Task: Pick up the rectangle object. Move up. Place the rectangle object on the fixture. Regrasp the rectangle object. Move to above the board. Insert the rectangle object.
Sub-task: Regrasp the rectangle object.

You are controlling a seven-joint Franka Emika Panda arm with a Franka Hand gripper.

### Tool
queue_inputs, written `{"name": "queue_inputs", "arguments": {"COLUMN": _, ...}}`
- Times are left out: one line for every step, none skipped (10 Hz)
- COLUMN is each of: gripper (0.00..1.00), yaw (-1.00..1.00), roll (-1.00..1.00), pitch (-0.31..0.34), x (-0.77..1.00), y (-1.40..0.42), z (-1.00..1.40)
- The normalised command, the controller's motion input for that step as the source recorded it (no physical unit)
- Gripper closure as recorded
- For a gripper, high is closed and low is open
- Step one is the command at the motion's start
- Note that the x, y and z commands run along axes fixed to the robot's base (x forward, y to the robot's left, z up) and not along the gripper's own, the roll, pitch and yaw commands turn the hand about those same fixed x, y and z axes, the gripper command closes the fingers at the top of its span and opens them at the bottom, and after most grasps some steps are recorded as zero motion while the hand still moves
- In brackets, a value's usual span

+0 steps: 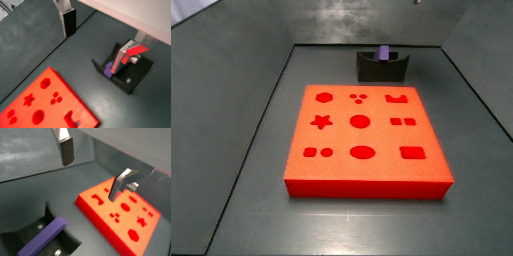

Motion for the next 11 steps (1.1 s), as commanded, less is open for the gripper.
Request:
{"name": "queue_inputs", "arguments": {"gripper": 0.00, "yaw": 0.01, "roll": 1.00, "pitch": 0.005, "x": -0.04, "y": -0.02, "z": 0.01}}
{"name": "queue_inputs", "arguments": {"gripper": 0.00, "yaw": 0.01, "roll": 1.00, "pitch": 0.001, "x": -0.04, "y": -0.02, "z": 0.00}}
{"name": "queue_inputs", "arguments": {"gripper": 0.00, "yaw": 0.01, "roll": 1.00, "pitch": -0.007, "x": -0.04, "y": -0.02, "z": 0.01}}
{"name": "queue_inputs", "arguments": {"gripper": 0.00, "yaw": 0.01, "roll": 1.00, "pitch": -0.013, "x": -0.04, "y": -0.02, "z": 0.01}}
{"name": "queue_inputs", "arguments": {"gripper": 0.00, "yaw": 0.01, "roll": 1.00, "pitch": -0.020, "x": -0.03, "y": -0.02, "z": 0.00}}
{"name": "queue_inputs", "arguments": {"gripper": 0.00, "yaw": 0.01, "roll": 1.00, "pitch": -0.023, "x": -0.03, "y": -0.02, "z": 0.00}}
{"name": "queue_inputs", "arguments": {"gripper": 0.00, "yaw": 0.01, "roll": 1.00, "pitch": -0.025, "x": -0.03, "y": -0.02, "z": 0.00}}
{"name": "queue_inputs", "arguments": {"gripper": 0.00, "yaw": 0.02, "roll": 1.00, "pitch": -0.023, "x": -0.03, "y": -0.02, "z": 0.01}}
{"name": "queue_inputs", "arguments": {"gripper": 0.00, "yaw": 0.02, "roll": 1.00, "pitch": -0.020, "x": -0.02, "y": -0.02, "z": 0.02}}
{"name": "queue_inputs", "arguments": {"gripper": 0.00, "yaw": 0.02, "roll": 1.00, "pitch": -0.018, "x": -0.01, "y": -0.02, "z": 0.01}}
{"name": "queue_inputs", "arguments": {"gripper": 0.00, "yaw": 0.02, "roll": 1.00, "pitch": -0.011, "x": 0.01, "y": -0.02, "z": -0.01}}
